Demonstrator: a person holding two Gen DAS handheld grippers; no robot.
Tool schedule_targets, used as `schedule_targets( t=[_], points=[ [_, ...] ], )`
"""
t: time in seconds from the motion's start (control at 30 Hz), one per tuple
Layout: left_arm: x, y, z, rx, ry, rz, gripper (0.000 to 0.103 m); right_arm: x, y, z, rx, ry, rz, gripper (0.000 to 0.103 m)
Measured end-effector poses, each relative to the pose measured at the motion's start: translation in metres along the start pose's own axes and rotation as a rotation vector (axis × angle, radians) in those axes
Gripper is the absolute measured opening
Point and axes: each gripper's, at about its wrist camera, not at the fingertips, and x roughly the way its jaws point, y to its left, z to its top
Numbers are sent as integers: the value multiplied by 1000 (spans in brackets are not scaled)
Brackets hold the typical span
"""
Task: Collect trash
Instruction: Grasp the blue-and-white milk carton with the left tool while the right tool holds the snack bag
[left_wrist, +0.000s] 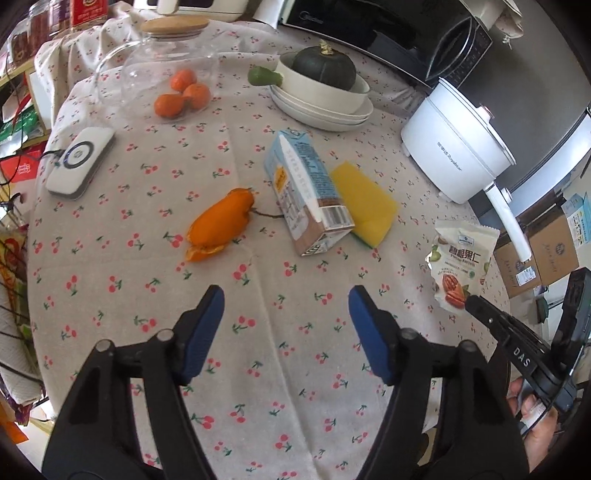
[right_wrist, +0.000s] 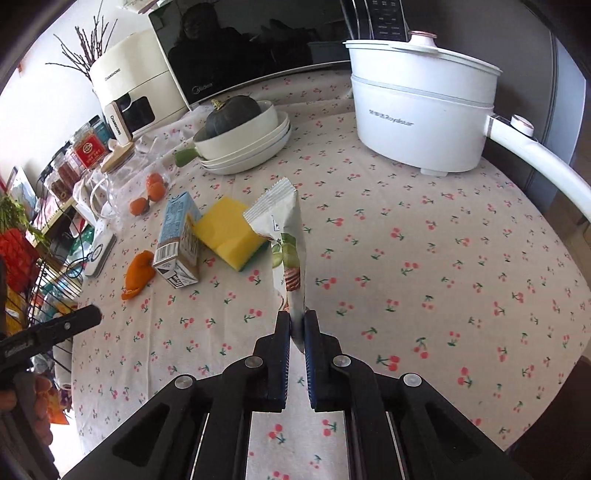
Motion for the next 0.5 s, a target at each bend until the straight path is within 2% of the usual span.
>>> schedule_targets(
  t=[0.27,0.4,0.47,0.5],
  points=[
    [33,-29,24,24,-111,12,65,-23,-24,-4,19,17,49,8],
    [53,-39,28,51,-132,46,64,-35,-35,-6,56,8,85,8],
    [59,-40,28,48,-132,67,51,-41,-39,-7,63,1,91,8],
    [61,-40,29,44,-128,70,50,-44,-42,-8,66,0,94,8]
  ],
)
